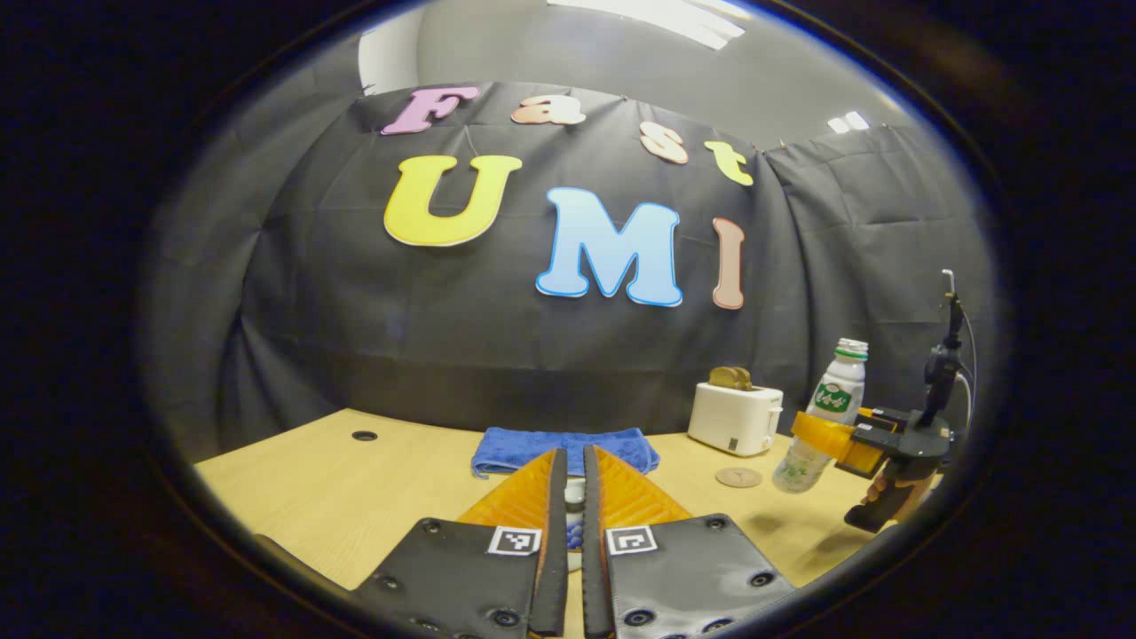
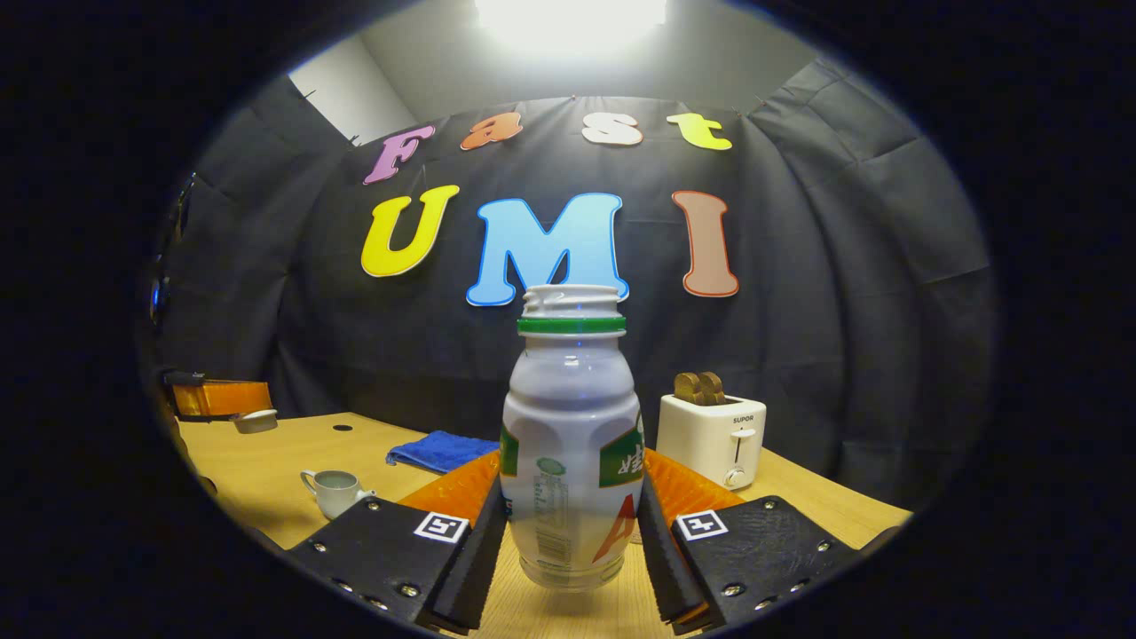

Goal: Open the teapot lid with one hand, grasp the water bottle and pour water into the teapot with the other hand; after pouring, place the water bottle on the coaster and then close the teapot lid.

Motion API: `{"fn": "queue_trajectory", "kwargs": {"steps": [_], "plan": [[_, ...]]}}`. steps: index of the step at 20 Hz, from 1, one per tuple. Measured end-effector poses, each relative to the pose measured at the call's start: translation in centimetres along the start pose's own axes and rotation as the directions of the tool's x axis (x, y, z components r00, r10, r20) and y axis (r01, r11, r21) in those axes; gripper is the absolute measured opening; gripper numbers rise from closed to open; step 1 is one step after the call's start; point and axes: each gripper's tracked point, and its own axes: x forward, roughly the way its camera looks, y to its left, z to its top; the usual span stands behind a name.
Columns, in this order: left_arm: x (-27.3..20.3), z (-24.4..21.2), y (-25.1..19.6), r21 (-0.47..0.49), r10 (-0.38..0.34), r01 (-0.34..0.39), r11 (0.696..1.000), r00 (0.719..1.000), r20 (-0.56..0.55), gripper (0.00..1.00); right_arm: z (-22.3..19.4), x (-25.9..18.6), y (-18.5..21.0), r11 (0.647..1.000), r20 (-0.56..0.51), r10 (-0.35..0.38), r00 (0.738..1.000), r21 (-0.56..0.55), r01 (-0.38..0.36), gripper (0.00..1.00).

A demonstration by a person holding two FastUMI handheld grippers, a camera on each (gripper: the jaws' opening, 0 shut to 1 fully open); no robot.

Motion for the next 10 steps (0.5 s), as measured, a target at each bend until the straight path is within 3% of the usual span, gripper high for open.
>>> {"fn": "queue_trajectory", "kwargs": {"steps": [2, 10], "plan": [[1.8, -1.1, 0.0, 0.013, 0.011, -0.011, 1.000, 1.000, -0.021, 0.17, -0.4, 0.0, -0.6, 1.000, -0.011, -0.007, 1.000, 0.013, 0.007, 0.70], [7.2, -6.5, 2.0, 0.011, 0.047, -0.046, 0.999, 0.991, -0.127, 0.17, -1.5, 0.0, -0.7, 1.000, -0.041, -0.003, 0.999, 0.010, 0.003, 0.70]]}}
